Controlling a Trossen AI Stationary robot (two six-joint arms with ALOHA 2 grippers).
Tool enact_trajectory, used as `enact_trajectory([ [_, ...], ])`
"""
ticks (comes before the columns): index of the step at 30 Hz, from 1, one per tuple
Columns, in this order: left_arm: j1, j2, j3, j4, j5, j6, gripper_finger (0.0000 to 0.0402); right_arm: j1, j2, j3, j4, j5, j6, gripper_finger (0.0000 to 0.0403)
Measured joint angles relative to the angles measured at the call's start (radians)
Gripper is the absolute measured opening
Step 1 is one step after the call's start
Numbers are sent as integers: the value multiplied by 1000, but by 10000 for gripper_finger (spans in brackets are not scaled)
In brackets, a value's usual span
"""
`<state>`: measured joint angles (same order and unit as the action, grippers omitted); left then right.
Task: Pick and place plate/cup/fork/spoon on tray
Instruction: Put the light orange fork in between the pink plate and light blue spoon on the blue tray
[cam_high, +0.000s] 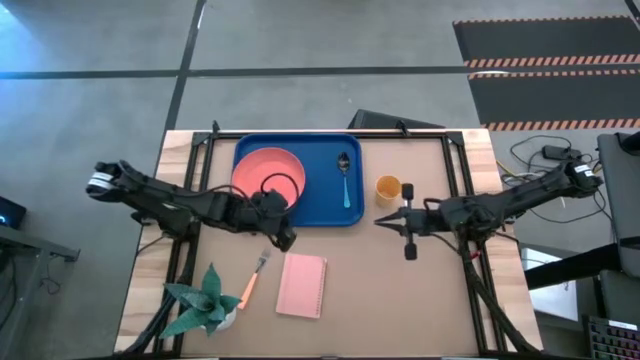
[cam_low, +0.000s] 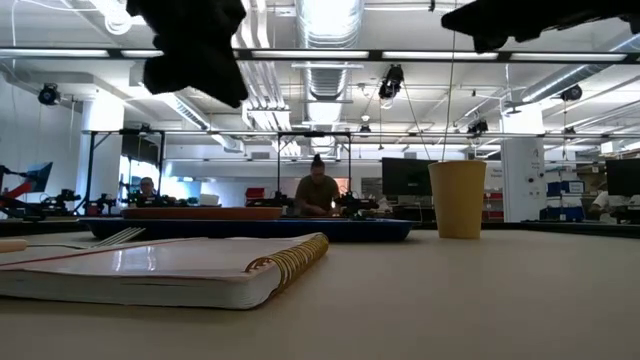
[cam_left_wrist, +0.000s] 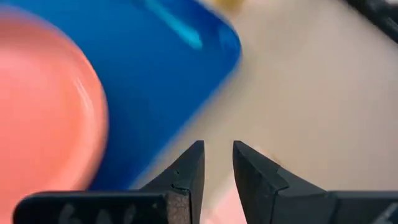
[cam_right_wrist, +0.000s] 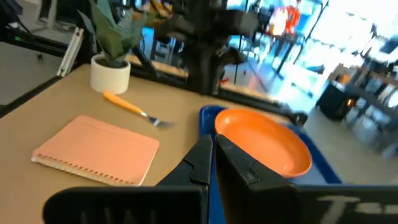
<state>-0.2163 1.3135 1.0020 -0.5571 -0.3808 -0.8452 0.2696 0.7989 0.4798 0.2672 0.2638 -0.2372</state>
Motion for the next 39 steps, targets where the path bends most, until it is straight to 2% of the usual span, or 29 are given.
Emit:
enact_trajectory([
  [4,-19,35,36,-90,156,-197,65,4,-94,-31,4,-21,-23,8],
  [9,-74,115,79,-143,210,-338,50,8,-204,-99,31,-36,-86,8],
  [15,-124,175,109,-164,344,-522,20,8,-344,-174,67,-37,-96,8],
  [19,-184,213,126,-318,400,-672,3,8,-415,-198,68,-37,-97,8],
  [23,-213,232,109,-439,413,-746,0,8,-455,-208,66,-38,-104,8],
  [31,-217,235,8,-383,414,-794,0,8,-463,-208,57,-39,-91,8],
  [39,-228,236,-57,-178,449,-776,3,8,-463,-208,50,-39,-70,8],
])
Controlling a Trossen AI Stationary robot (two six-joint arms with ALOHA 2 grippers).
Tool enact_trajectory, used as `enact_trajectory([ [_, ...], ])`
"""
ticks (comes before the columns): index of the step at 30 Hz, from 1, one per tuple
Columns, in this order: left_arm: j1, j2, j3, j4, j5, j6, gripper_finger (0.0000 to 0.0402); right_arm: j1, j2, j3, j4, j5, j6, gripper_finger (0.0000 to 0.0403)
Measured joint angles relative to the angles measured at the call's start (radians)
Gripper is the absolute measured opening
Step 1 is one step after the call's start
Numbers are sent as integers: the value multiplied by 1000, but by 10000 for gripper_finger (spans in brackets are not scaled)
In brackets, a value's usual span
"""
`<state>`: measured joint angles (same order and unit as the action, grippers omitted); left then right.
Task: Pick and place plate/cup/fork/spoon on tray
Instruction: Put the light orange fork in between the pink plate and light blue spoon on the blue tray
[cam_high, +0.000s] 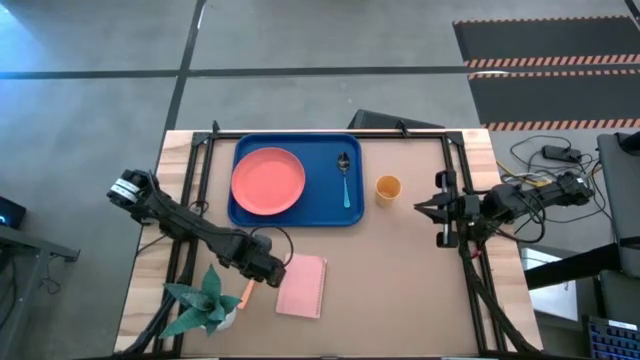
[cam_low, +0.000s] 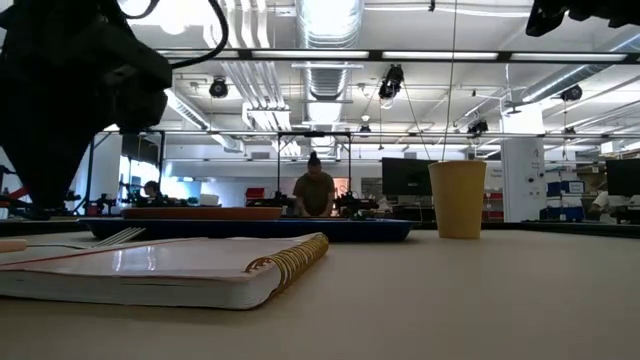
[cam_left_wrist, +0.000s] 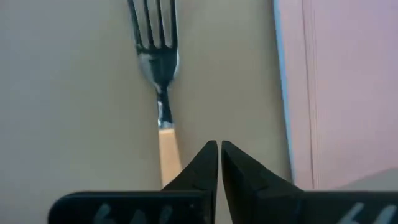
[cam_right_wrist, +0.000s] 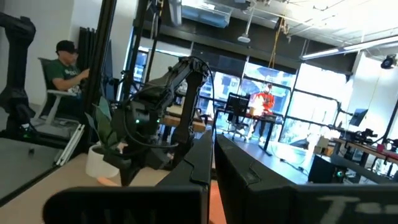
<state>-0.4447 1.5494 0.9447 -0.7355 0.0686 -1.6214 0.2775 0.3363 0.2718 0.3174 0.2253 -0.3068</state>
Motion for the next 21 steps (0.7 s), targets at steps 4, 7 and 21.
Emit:
enact_trajectory([
  [4,-12,0,-22,-11,35,1,30,0,0,0,-9,0,5,8],
  [7,-17,0,-22,-15,45,2,62,0,0,0,-8,0,5,8],
  [21,-45,-1,-101,-4,0,-23,146,0,0,0,-6,3,-6,8],
])
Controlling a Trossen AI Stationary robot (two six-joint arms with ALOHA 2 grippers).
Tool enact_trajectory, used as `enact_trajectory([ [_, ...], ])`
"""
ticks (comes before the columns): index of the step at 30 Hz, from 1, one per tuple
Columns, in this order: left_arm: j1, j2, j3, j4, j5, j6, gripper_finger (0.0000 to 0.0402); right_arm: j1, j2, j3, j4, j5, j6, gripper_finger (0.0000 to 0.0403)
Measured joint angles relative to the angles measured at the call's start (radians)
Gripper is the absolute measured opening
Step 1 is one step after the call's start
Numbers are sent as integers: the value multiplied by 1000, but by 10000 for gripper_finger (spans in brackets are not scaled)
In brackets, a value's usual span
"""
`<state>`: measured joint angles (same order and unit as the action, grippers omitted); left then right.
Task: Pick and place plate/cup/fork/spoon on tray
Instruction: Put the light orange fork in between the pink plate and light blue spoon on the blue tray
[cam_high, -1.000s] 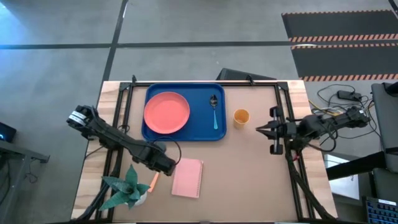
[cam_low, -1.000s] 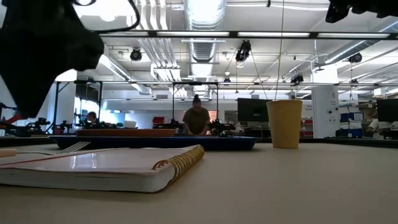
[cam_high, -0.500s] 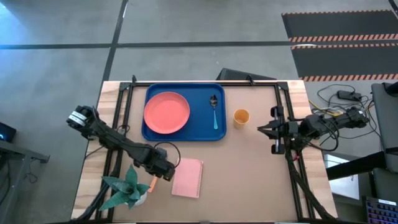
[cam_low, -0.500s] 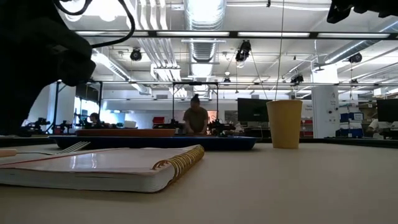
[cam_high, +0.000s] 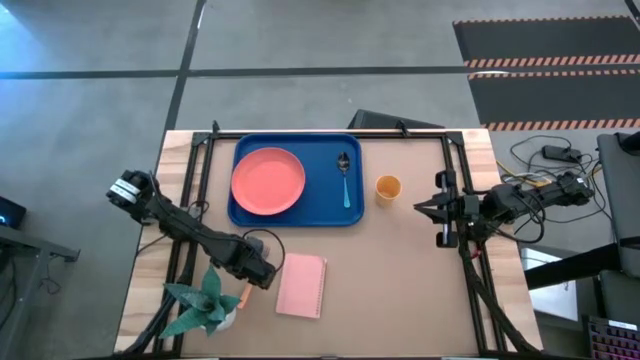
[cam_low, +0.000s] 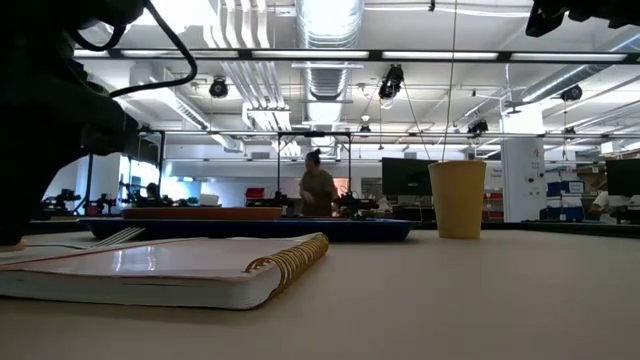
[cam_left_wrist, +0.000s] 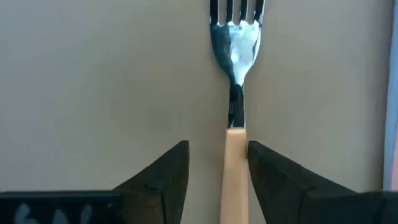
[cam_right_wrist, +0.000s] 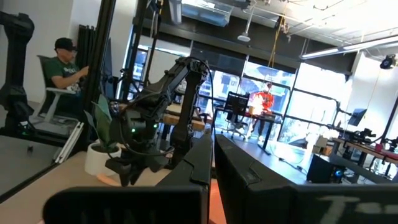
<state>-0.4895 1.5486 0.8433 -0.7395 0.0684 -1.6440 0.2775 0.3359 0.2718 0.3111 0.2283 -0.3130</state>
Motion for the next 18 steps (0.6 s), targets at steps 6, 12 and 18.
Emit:
enact_trajectory([
  [6,-3,0,0,34,-23,0,128,0,0,0,0,0,-1,8],
  [12,-8,54,1,47,-22,6,112,0,0,0,0,0,-1,8],
  [18,-10,60,5,40,-17,8,75,0,0,0,0,0,-1,8],
])
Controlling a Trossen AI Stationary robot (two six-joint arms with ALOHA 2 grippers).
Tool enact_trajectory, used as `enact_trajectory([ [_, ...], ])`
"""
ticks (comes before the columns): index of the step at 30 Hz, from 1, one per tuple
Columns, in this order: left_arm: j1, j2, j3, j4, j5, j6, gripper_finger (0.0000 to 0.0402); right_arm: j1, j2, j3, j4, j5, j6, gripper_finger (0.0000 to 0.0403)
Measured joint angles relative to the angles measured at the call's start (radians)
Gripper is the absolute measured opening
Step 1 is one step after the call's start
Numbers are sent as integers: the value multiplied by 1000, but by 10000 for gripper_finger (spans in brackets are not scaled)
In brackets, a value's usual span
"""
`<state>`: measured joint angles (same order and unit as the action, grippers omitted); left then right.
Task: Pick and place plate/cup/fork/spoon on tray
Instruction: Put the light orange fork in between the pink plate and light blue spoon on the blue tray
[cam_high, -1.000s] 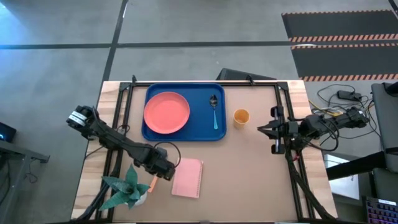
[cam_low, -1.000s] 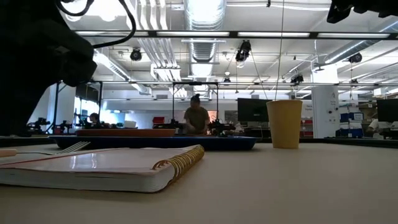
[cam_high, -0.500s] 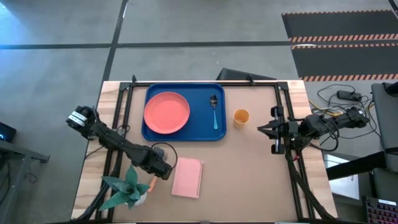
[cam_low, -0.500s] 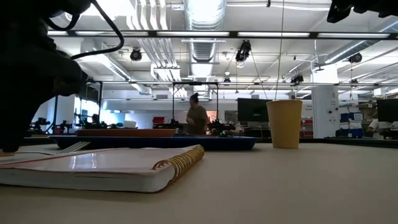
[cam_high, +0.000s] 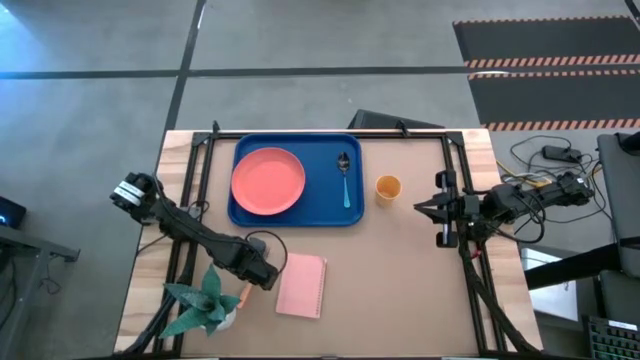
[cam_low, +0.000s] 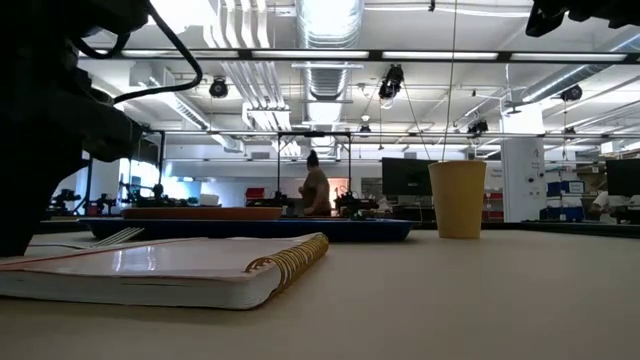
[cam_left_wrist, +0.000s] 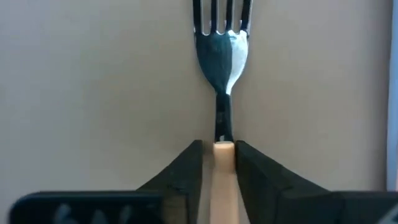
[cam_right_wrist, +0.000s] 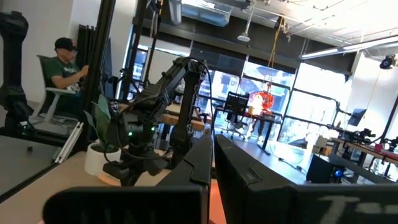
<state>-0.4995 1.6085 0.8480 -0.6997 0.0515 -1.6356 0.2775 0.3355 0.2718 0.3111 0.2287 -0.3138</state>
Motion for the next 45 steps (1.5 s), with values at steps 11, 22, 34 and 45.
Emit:
enact_trajectory([
  [11,-1,-31,11,15,-51,-4,16,0,0,0,2,0,11,8],
  [22,18,-40,131,-73,-114,51,16,0,-1,0,9,0,14,9],
  [34,98,-41,328,-180,-229,186,16,0,-1,17,-18,-15,33,8],
  [45,198,-42,505,-161,-373,437,16,0,-52,15,-5,-149,17,8],
])
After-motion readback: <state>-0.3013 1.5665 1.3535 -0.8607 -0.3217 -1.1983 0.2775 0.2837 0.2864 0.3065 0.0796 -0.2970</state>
